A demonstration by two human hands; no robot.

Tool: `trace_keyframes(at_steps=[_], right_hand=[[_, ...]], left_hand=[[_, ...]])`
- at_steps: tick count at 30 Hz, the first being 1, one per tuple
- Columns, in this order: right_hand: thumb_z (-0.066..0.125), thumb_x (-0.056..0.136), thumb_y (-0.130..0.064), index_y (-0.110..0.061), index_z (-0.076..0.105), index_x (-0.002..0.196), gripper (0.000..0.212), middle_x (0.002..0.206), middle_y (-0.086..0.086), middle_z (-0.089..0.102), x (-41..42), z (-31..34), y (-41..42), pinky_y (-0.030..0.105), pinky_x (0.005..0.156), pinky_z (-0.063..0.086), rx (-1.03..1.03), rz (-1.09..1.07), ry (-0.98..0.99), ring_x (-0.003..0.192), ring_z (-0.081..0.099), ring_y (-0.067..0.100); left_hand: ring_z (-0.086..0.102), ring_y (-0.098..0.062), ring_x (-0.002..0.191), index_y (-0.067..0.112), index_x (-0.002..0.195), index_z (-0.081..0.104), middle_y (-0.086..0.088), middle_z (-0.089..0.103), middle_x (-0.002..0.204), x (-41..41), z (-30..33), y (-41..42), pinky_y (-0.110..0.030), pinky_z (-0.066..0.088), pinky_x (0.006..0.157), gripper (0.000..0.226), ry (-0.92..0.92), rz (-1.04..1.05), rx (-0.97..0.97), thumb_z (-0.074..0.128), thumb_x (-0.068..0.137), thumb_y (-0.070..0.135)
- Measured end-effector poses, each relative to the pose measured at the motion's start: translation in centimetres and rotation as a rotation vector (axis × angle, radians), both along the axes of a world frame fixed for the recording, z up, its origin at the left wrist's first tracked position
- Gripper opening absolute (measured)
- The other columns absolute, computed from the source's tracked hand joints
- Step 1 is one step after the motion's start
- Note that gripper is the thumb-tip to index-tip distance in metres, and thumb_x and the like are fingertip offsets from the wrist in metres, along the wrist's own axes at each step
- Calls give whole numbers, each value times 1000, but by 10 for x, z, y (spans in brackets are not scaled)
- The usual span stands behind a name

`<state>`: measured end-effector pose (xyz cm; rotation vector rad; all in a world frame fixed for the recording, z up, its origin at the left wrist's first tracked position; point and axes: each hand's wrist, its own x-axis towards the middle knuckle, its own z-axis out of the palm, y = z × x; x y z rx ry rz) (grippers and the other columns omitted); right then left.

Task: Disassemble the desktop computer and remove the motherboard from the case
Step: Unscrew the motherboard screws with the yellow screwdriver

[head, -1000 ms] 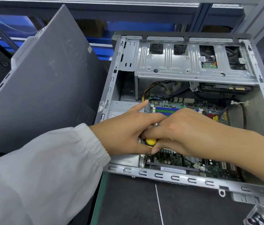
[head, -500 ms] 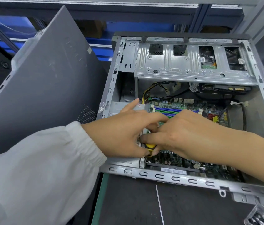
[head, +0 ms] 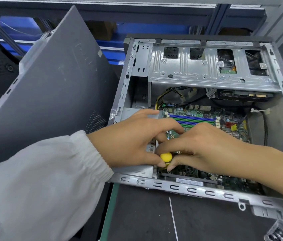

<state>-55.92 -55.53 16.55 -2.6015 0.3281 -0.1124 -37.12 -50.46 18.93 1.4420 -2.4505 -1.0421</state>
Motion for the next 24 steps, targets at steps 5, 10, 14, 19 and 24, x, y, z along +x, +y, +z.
trace_keyframes(at_steps=[5,10,14,19,24], right_hand=[[69,82,-33,-27,70,98,17,48,-5,23,-14,11,-7,11,46,21,244,-169,-190,44,22,7],[63,83,-35,-32,71,84,8,45,-1,26,-37,14,-19,10,47,21,278,-331,-201,43,22,6],[61,84,-38,-34,68,82,8,45,-6,30,-47,6,-20,11,46,24,267,-437,-115,42,27,7],[67,82,-41,-35,68,91,10,63,-53,38,-26,-11,-12,4,58,36,166,-195,299,63,43,-23],[74,76,-37,-23,47,57,36,47,-9,48,4,-27,0,18,50,38,173,-193,243,48,46,7]], left_hand=[[49,4,103,32,110,49,17,69,93,1,4,4,-12,9,109,39,23,25,-69,75,80,32],[35,1,100,33,112,64,22,58,91,0,8,5,-23,21,100,28,-153,-147,-213,68,85,40],[46,-11,101,25,86,66,17,56,83,-7,11,4,-30,29,88,23,-278,-256,-392,68,81,48],[51,-17,77,25,69,49,5,52,77,-16,12,5,-29,31,70,36,-377,-273,-529,69,78,55],[58,-18,68,22,73,60,5,57,70,-22,7,4,-27,42,60,34,-436,-294,-501,54,81,54]])
